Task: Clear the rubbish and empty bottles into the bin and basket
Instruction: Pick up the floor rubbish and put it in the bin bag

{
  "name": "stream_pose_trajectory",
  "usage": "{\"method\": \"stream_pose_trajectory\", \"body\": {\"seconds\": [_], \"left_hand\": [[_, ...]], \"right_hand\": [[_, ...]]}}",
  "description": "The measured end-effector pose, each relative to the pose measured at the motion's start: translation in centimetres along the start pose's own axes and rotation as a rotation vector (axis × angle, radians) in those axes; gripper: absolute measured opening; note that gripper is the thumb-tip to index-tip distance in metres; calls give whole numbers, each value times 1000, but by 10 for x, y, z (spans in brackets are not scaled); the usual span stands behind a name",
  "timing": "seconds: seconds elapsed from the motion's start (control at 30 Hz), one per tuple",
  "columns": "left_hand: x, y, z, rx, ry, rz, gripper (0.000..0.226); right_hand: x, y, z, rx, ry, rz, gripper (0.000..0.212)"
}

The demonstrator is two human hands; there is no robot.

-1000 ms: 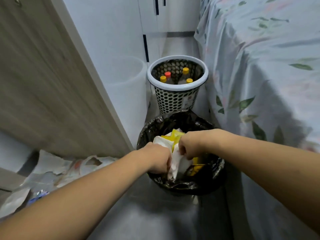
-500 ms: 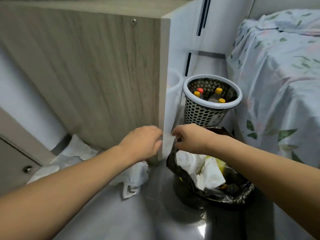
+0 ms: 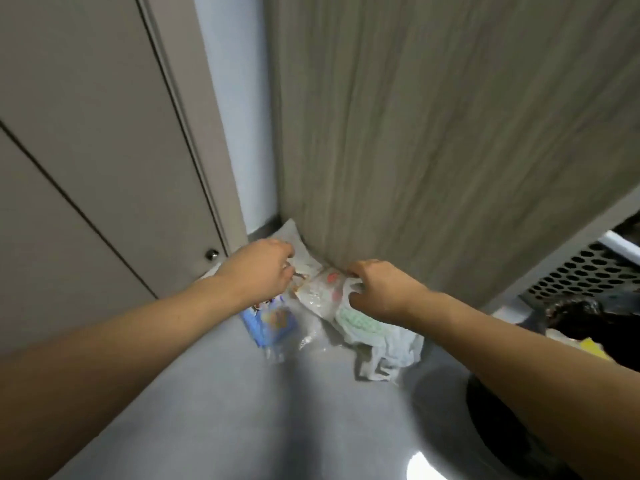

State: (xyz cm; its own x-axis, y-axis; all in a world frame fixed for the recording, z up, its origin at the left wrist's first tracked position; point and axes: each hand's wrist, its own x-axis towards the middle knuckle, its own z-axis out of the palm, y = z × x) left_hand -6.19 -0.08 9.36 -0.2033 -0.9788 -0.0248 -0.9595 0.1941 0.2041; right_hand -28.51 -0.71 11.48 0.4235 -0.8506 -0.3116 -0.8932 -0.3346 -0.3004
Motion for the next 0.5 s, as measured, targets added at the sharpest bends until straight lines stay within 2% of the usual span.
{"method": "stream_pose_trajectory", "body": {"seconds": [0.1,0.27,0.37,0.5], "left_hand": [[-20,-60,16,-127,7,-220,35],[-44,-137,56,-241,-24,-501,32],[-46,-154,83,-269,-78,-494,35],[-28,-153,110,-209,-44,-381,58]], "right_hand": [[29,-37,20,10,-36,-53,50],[72,-73,47,-26,-95,-77,55],[94,-83,59,-15,-109,-65,55],[114,-85,73,-1,-121,-25,54]]}}
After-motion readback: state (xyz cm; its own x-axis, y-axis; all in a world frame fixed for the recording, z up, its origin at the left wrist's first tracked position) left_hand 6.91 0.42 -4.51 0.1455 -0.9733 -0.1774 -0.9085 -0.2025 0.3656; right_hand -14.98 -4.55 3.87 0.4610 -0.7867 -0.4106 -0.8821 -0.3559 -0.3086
